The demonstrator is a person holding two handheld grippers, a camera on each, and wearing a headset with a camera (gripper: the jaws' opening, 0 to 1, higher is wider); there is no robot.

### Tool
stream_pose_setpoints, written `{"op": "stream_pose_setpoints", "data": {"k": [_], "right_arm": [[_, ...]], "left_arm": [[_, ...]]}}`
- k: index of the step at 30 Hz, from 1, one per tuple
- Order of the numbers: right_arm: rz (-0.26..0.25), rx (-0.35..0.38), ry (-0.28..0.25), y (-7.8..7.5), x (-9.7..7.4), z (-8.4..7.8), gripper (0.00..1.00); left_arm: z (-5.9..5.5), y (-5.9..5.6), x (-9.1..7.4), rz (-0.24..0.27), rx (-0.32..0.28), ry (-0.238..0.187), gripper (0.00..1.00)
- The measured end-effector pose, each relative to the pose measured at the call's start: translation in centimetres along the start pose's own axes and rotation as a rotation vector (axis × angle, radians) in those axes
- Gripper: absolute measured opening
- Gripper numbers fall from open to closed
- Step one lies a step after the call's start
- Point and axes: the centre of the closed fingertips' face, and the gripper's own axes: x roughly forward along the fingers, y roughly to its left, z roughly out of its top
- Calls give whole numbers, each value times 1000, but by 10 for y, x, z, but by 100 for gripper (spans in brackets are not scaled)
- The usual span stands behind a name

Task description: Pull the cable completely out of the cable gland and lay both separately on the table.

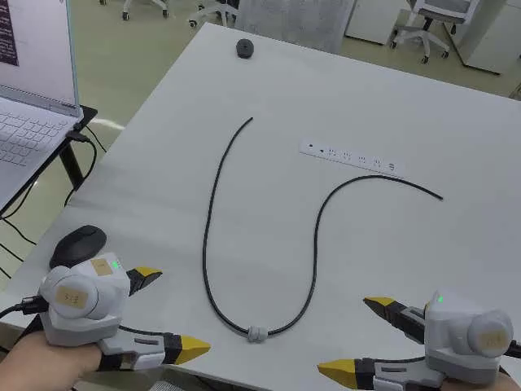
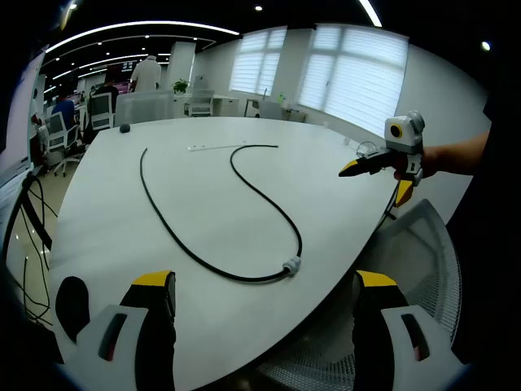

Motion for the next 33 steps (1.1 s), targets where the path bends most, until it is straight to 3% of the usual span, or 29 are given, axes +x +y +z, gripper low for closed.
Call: {"op": "stream_pose_setpoints", "data": {"k": [9, 13, 17, 25, 33], "right_arm": [[32, -10, 18, 1, 9, 1, 92], [33, -6, -5, 4, 16, 5, 92], [41, -29, 30, 4, 26, 2, 91], [46, -68, 75, 0, 34, 11, 88], [62, -104, 137, 0, 47, 11, 86]], "left_arm": [[-2, 3, -2, 17, -25, 14, 89], [-1, 3, 0, 6, -4, 23, 89], [-1, 7, 0, 7, -10, 21, 89], [-7, 9, 1, 4, 0, 23, 89], [-9, 6, 1, -15, -30, 6, 88]]}}
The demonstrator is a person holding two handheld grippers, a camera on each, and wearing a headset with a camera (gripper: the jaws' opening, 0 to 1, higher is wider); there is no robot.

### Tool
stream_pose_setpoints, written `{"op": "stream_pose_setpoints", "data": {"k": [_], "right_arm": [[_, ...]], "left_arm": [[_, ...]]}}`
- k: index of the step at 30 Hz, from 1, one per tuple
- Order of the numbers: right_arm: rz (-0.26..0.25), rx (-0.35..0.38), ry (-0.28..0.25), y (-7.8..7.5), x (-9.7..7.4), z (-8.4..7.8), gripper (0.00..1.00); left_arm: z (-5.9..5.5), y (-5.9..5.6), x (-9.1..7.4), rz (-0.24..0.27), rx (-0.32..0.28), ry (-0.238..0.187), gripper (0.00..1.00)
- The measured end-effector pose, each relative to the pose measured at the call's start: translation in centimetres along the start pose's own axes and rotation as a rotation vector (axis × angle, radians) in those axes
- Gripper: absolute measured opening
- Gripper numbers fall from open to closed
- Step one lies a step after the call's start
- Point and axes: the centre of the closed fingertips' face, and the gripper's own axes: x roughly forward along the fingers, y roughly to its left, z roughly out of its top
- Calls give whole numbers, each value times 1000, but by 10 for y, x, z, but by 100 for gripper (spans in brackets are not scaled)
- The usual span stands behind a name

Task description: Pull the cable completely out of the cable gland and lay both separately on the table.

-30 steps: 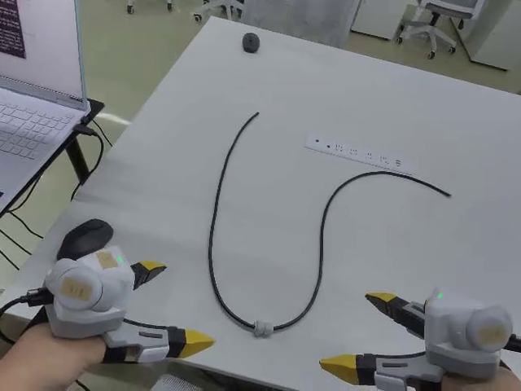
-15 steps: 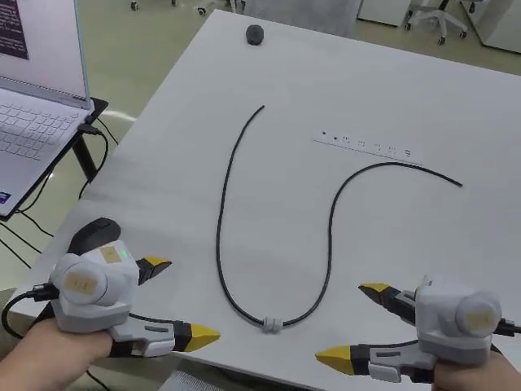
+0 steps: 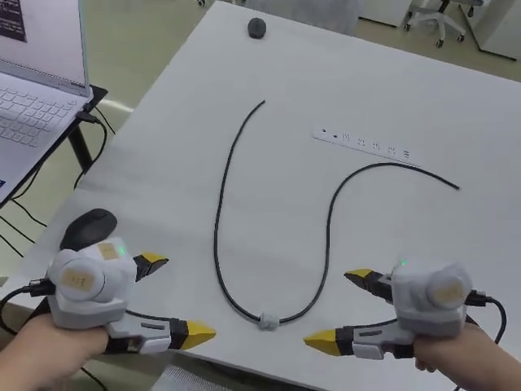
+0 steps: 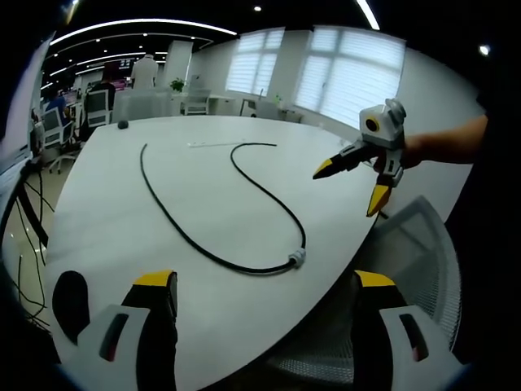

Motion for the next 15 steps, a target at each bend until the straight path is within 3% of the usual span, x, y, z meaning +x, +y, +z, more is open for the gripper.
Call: {"op": "stream_pose_setpoints", "data": {"k": [6, 15], "right_arm": [[18, -43, 43, 1, 10, 4, 86], [47, -140, 166, -2, 33, -1, 77]], "left_arm": [[-4, 0, 2, 0, 6, 2, 88], [-12, -1, 4, -8, 19, 32, 87]]}}
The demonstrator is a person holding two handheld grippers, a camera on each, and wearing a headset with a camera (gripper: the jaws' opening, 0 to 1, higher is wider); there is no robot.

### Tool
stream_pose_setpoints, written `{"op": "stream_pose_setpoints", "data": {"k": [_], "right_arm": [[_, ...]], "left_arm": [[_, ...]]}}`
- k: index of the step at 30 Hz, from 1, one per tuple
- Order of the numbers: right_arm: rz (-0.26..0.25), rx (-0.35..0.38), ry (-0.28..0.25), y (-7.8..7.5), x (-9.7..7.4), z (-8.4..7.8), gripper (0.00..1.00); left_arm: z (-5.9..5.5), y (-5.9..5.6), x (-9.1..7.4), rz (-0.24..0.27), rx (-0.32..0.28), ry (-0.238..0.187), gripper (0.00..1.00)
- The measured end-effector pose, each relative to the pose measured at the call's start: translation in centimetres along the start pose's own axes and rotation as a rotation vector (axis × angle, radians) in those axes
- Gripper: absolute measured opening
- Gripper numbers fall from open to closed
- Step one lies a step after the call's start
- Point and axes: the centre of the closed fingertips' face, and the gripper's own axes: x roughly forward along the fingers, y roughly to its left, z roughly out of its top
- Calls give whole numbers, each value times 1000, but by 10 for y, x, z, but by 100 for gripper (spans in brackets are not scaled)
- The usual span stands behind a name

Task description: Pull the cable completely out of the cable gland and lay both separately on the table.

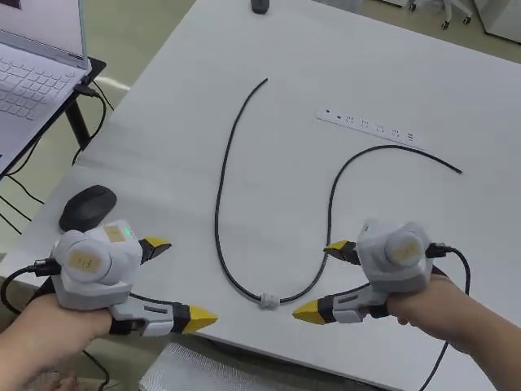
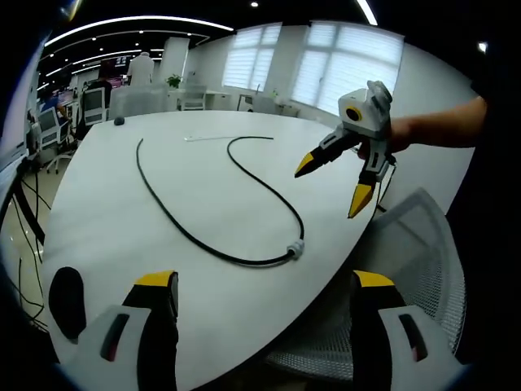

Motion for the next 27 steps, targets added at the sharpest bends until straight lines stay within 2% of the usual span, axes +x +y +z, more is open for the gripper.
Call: {"op": "stream_pose_setpoints", "data": {"k": [5, 11, 20, 24, 27], "right_arm": [[28, -41, 43, 0, 13, -1, 71], [56, -111, 83, 2, 26, -5, 61], [109, -170, 152, 10, 50, -14, 50], [136, -212, 179, 15, 58, -18, 40], [145, -210, 199, 16, 62, -21, 34]], "left_arm": [[-1, 0, 4, -1, -17, -4, 87], [-6, -6, 10, -22, -18, 9, 87], [-9, -1, 11, -24, -29, 18, 86], [-9, 1, 10, -23, -39, 17, 86], [-11, 0, 11, -37, -49, 19, 85]]}}
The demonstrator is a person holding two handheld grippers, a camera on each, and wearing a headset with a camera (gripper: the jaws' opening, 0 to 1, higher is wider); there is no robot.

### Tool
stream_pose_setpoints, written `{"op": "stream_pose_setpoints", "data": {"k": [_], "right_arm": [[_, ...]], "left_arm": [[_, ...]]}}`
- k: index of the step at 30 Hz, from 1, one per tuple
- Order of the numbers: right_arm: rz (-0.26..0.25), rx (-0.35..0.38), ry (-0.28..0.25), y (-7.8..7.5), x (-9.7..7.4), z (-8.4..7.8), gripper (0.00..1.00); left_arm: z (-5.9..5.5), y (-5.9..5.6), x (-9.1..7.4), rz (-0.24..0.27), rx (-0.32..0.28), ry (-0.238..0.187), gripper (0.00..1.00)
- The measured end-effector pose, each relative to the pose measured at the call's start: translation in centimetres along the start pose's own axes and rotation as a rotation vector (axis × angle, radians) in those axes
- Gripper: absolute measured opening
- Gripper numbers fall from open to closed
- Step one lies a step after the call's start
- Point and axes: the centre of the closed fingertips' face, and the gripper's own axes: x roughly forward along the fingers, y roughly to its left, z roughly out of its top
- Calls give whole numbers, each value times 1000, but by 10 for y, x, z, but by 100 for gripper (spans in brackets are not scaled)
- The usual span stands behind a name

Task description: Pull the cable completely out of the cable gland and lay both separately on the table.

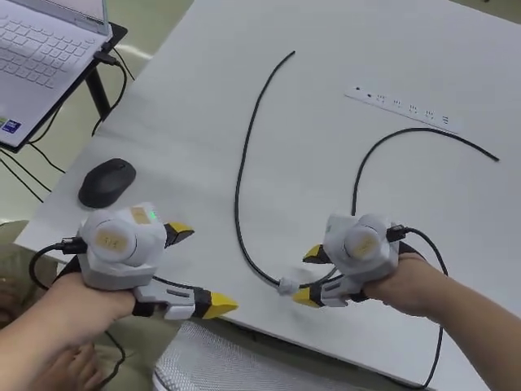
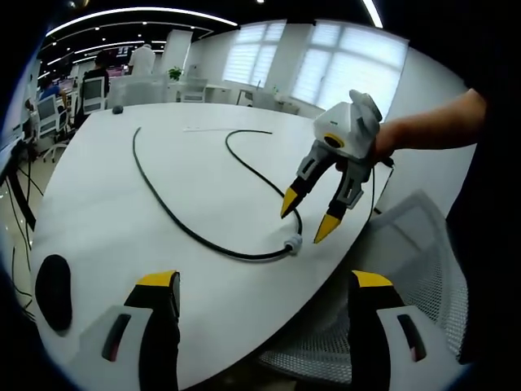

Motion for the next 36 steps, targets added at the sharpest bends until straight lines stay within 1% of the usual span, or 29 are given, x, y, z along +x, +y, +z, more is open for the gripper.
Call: {"op": "stream_pose_setpoints", "data": {"k": [5, 9, 11, 14, 16, 20, 25, 27, 30, 33, 36], "right_arm": [[15, -12, 23, 2, 7, -5, 29], [35, -14, 33, 6, 11, -8, 23], [34, -22, 41, 6, 13, -10, 23], [34, -19, 36, 4, 14, -8, 22], [30, -33, 37, 3, 15, -7, 22], [36, -40, 37, 3, 15, -6, 17], [47, -43, 32, 3, 16, -5, 14], [59, -47, 34, 6, 17, -6, 9], [43, -76, 37, 7, 17, -6, 9], [29, -83, 38, 7, 17, -6, 9], [-3, -88, 23, 6, 18, -5, 8]], "left_arm": [[-2, -2, 0, -11, 9, 10, 84], [-5, -1, 0, -10, 6, 19, 83], [-4, 0, -1, -6, 8, 14, 83], [-3, 2, -2, -6, 5, 12, 83], [-4, 3, -1, -6, 6, 17, 82], [-6, 4, 0, -8, 8, 30, 82], [-3, 6, 0, -11, 11, 30, 82], [-3, 7, 0, -10, 10, 30, 82], [-2, 8, 0, -9, 15, 35, 81], [-1, 8, 0, -10, 15, 39, 81], [1, 7, 0, -9, 24, 38, 81]]}}
